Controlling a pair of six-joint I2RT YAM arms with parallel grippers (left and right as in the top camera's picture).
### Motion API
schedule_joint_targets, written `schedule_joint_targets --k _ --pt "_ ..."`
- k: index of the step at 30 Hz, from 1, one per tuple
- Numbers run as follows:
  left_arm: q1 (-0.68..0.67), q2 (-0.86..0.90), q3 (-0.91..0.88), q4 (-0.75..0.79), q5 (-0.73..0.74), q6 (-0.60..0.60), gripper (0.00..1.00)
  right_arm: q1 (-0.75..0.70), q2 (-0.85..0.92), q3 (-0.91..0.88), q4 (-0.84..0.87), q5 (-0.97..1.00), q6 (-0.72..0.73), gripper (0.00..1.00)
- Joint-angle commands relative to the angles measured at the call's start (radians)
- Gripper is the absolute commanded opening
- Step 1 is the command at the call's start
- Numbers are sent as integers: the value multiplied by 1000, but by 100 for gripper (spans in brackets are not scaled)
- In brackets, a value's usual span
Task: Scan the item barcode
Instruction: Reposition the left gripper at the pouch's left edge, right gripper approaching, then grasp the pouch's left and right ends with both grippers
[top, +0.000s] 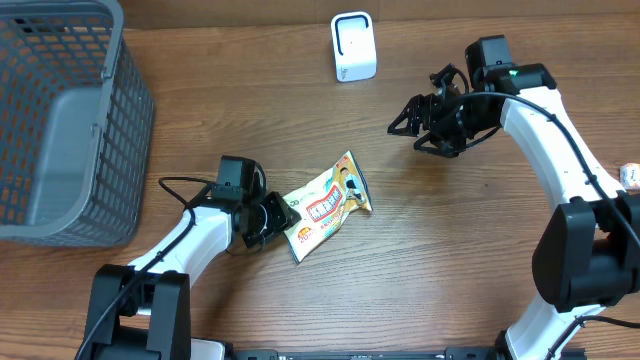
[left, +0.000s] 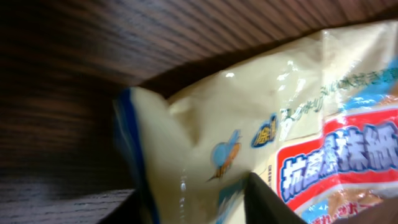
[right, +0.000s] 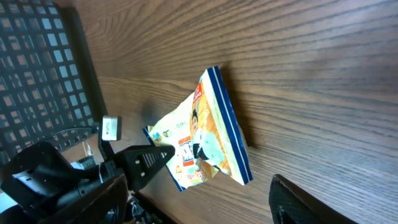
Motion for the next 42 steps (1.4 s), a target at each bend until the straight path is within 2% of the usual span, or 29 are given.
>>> schedule_joint_targets --k 1,3,4,6,11,13,17,21,27,30,33,34,36,37,38,39,40,41,42 --pt "-2 11 -9 22 -43 -3 23 25 -8 -18 6 5 16 73" --pt "-2 11 -9 31 -43 -2 7 37 5 -18 5 10 16 72" --pt "-2 11 -9 34 -43 -2 4 47 15 -18 3 8 17 67" --pt "-2 11 -9 44 -47 2 4 77 35 -18 1 6 24 51" --pt "-2 9 24 21 -58 35 4 167 85 -18 9 72 68 35" --pt "-2 5 71 -40 -58 77 4 200 109 -18 8 136 100 30" --pt "-2 -11 204 -204 -71 172 4 242 149 -18 13 217 156 13" --pt "-2 -35 368 -388 -188 187 4 242 164 -18 23 252 158 11" --pt "-2 -69 618 -589 -302 285 4 160 164 -17 -3 357 145 12" --pt "-2 -73 715 -641 -332 299 4 95 163 -14 -26 334 111 11" --pt "-2 -73 766 -647 -334 317 4 39 163 -14 -32 260 17 10" --pt "-2 -73 771 -646 -344 316 5 23 163 -14 -32 225 -5 6" --pt "-2 -69 767 -666 -395 299 5 6 163 -14 -33 148 -38 4" --pt "-2 -66 761 -682 -415 275 11 4 163 -14 -32 119 -51 4" --pt "-1 -60 750 -705 -428 237 26 4 163 -14 -32 96 -68 6" --pt "-1 -54 732 -724 -426 203 50 6 163 -14 -32 86 -77 14" --pt "-1 -47 709 -742 -412 174 79 11 163 -14 -32 88 -77 23" --pt "-1 -42 686 -754 -392 163 100 18 164 -14 -32 90 -78 26" --pt "-1 -37 646 -755 -352 161 100 24 164 -15 -28 91 -80 28"
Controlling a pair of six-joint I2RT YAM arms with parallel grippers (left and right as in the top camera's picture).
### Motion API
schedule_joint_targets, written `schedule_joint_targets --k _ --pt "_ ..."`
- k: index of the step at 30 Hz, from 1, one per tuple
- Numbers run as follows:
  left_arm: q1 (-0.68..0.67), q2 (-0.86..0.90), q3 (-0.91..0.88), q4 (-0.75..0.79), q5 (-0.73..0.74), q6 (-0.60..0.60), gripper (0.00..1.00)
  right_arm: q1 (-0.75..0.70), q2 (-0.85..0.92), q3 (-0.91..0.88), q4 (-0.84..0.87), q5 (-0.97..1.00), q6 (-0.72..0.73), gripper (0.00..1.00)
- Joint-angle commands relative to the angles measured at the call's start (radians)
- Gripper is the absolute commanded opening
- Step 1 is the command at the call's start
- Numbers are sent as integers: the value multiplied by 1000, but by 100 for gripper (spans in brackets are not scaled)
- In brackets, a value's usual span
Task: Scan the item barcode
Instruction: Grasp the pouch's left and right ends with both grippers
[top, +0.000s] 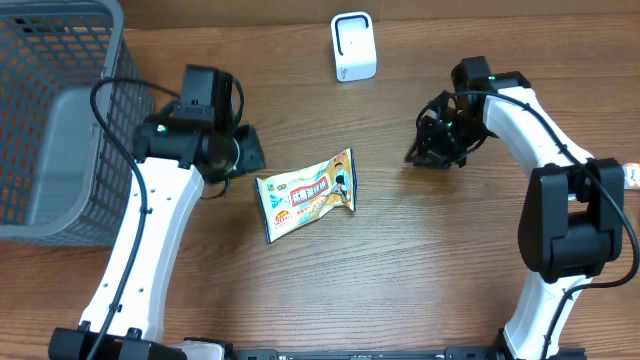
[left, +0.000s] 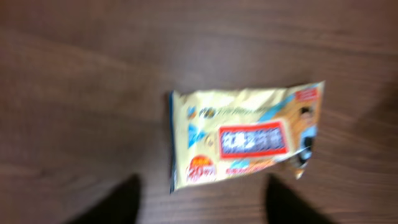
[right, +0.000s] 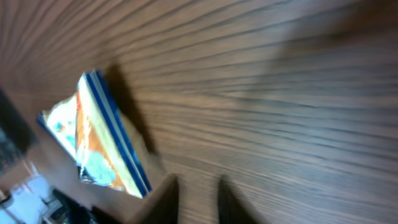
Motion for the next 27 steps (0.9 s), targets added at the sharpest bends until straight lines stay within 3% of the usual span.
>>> schedule_joint_targets --k 1,5,9,14,20,27 --pt "-1 29 -111 -9 58 -66 100 30 3 -3 12 -61 -49 31" --pt "0 30 -276 97 183 -66 100 58 3 -3 35 -62 -49 31" --pt "10 31 -400 230 225 -69 100 91 7 -3 40 -61 -64 18" --pt "47 49 -520 444 251 -70 100 132 16 -3 74 -61 -31 12" --pt "60 139 -573 553 290 -115 100 156 18 -3 111 -60 29 11" --pt "56 293 -573 721 508 -115 99 170 20 -5 123 -53 67 4"
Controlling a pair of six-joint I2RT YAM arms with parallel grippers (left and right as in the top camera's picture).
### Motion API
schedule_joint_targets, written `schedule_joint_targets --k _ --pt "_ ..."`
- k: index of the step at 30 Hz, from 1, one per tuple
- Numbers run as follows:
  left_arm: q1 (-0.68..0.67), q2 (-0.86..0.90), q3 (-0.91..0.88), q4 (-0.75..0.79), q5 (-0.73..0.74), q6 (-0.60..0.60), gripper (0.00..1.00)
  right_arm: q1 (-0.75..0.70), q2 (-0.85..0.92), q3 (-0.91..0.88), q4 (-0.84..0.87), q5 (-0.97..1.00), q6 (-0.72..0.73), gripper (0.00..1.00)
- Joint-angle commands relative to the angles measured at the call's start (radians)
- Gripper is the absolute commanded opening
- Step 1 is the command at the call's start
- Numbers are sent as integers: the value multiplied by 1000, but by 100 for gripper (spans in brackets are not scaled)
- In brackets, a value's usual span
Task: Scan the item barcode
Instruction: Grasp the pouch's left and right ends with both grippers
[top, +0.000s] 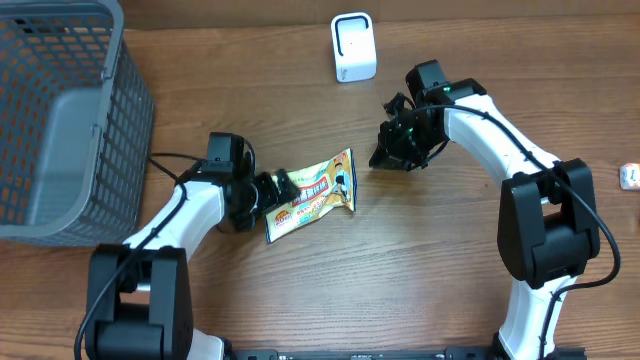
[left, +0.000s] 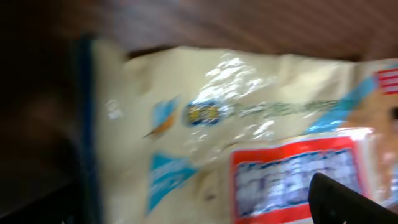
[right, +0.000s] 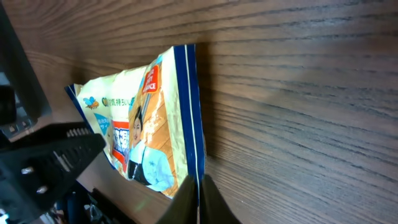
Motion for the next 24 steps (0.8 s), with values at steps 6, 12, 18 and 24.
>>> schedule_joint_targets --k 6,12,18,24 --pt "-20 212 -30 114 211 -48 87 56 45 -14 18 -2 57 4" --pt "-21 230 -30 129 213 -56 73 95 92 -50 54 -6 102 4" --pt "-30 231 -30 134 237 -55 79 107 95 -59 70 -22 122 4" --pt "-90 231 -30 155 237 -80 64 110 95 -59 107 -32 165 4"
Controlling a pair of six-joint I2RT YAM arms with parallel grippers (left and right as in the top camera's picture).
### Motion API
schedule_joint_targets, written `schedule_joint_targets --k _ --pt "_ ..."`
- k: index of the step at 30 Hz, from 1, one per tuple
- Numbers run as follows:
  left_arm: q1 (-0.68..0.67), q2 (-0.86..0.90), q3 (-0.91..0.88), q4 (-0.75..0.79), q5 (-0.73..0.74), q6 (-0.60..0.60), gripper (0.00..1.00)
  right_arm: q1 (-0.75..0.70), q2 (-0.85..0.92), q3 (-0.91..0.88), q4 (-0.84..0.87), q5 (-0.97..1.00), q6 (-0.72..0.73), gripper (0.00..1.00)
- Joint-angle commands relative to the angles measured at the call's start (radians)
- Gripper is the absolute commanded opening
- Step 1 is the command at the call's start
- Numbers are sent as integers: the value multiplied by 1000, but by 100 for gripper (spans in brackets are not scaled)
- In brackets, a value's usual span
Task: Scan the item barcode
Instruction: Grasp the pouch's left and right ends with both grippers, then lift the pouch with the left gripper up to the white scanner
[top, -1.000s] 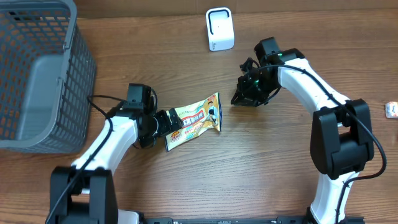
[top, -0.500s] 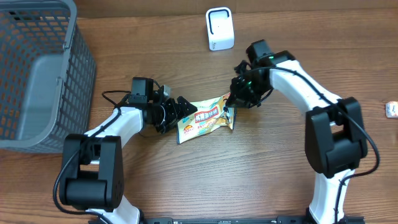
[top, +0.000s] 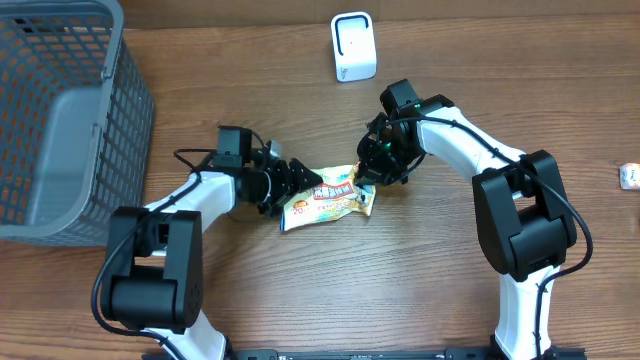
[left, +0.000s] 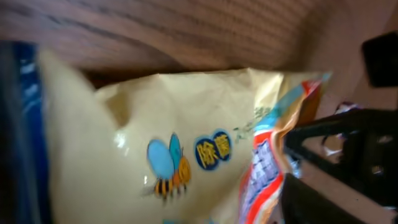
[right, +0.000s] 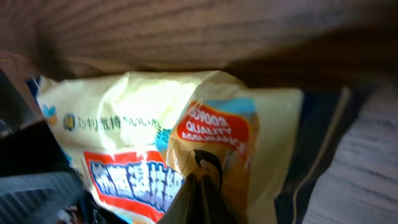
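A yellow wipes packet (top: 325, 198) with a red label lies on the wooden table between both arms. My left gripper (top: 303, 181) is low at the packet's left end and open. The packet (left: 155, 137) fills its view, with one dark finger (left: 336, 199) at the right; the other finger is out of frame. My right gripper (top: 365, 180) is at the packet's right end. It is shut, and its tips (right: 202, 177) press against the crumpled wrapper (right: 137, 112). The white scanner (top: 353, 46) stands at the back of the table. No barcode shows.
A grey mesh basket (top: 130, 130) fills the left back corner. A small white item (top: 630, 175) lies at the right edge. Both arms reach in toward the table's middle.
My left gripper has moved right, further over the packet's left end. My right gripper, which was just off the packet's right tip, now touches it. The packet sits slightly further right and is crumpled.
At first my left gripper was at the packet's left end and my right was open, far right. Then the left was raised near the basket, with the packet turned flatter. Then the left was back at the packet and the right, shut, was near it. Now they are at opposite ends.
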Motion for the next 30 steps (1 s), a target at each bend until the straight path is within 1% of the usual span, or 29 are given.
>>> schedule_joint_targets --k 1,3,4,7,11,13,15,21,24,27,30 --pt "-62 80 -57 -12 -77 -21 57 23 17 -14 16 -29 28 4" --pt "-61 80 -56 -12 -77 -25 44 23 17 -14 15 -29 28 4" --pt "-59 80 -56 -11 -77 -25 36 23 17 -14 15 -29 28 4" --pt "-52 80 -47 -6 -77 -24 4 23 17 -13 14 -29 21 4" --pt "-46 76 15 -74 -78 8 4 23 17 6 -22 -24 -29 4" --pt "-46 67 73 -148 -96 42 4 15 17 39 -68 2 -62 4" --pt "-45 50 145 -248 -166 57 4 3 15 93 -138 87 -64 4" --pt "-45 -31 427 -563 -508 89 4 -47 12 346 -399 364 -90 4" --pt "-45 -71 596 -703 -713 96 4 -77 12 483 -513 457 -90 4" --pt "-51 -92 756 -792 -916 132 4 -111 12 602 -586 516 -125 4" --pt "-66 -94 879 -842 -1090 167 4 -146 12 673 -626 554 -128 4"
